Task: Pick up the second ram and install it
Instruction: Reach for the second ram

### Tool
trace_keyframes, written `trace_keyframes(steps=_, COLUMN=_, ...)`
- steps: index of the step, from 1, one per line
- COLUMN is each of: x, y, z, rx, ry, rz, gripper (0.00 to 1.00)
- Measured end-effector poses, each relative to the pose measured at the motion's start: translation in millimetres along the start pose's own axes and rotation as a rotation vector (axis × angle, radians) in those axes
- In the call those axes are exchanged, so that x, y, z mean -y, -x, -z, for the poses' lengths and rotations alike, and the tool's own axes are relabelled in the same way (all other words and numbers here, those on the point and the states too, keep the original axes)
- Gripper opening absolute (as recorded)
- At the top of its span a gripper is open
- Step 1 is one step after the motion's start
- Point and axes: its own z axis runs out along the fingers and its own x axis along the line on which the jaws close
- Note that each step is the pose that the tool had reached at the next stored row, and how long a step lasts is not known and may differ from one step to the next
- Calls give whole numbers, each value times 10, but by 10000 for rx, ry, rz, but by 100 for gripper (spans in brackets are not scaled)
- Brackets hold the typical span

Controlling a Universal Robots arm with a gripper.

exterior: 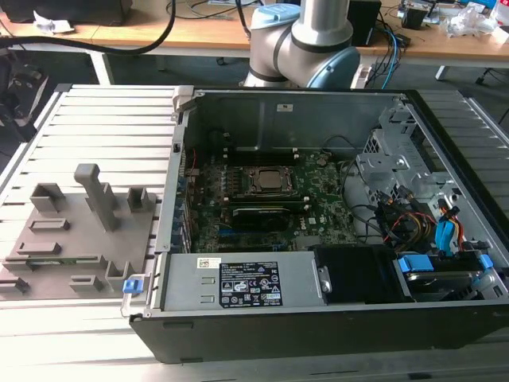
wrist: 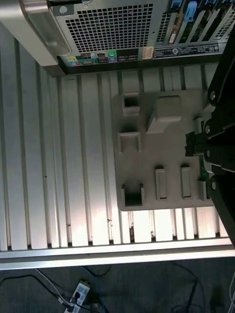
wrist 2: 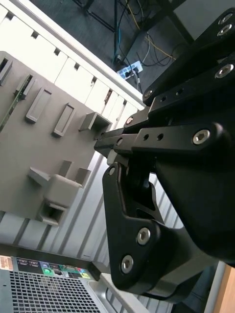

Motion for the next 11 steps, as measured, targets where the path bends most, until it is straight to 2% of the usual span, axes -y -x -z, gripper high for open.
trace_keyframes(steps=7, x=23, y=-143, z=-13, rx=1, ry=1, rz=1, gripper=11)
trace_keyframes(steps=11, x=70, y=-162, z=-16, rx=1, ry=-3, rz=1, gripper=11)
